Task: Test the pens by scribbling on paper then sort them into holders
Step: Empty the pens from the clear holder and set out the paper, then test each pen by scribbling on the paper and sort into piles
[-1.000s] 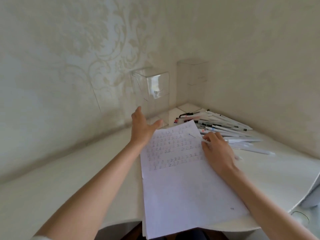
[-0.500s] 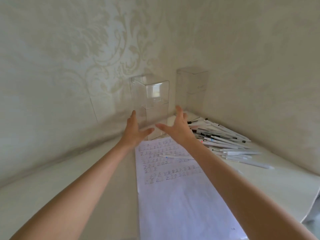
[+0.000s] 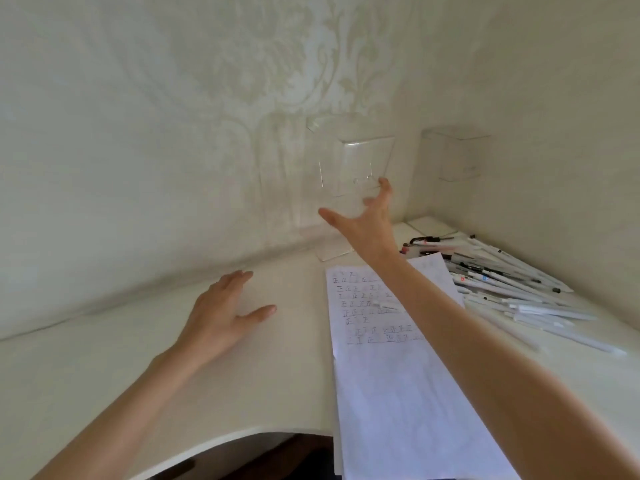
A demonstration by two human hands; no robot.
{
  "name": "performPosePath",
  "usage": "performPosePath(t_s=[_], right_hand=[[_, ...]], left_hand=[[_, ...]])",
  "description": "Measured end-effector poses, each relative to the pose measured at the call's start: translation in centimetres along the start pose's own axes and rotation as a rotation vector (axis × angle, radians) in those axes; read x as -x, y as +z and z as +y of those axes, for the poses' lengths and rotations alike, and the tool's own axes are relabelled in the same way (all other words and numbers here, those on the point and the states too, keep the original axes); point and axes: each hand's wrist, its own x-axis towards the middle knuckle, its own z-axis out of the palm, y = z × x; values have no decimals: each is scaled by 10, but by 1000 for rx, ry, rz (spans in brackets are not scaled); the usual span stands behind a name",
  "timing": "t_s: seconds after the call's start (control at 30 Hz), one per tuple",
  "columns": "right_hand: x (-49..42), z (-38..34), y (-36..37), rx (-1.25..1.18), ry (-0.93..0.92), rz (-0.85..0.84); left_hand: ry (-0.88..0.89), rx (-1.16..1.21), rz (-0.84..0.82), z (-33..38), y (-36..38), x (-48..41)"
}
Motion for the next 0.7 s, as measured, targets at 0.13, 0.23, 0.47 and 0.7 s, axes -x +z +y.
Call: performPosePath(t_s=[0.13,0.23,0.47,0.7], right_hand=[[35,-24,34,18,-23,-122],[60,-23,59,55,-11,-182],[83,-24,90,-5,55,-177],[81,-21,75,365,-34,-305]], left_hand=[[-62,-60,0,-23,-13,12],[-109,-98,-47,-30,-14,26],[-74,-166,22,-42,-2,48],[-3,-360,160,-31,3,55]])
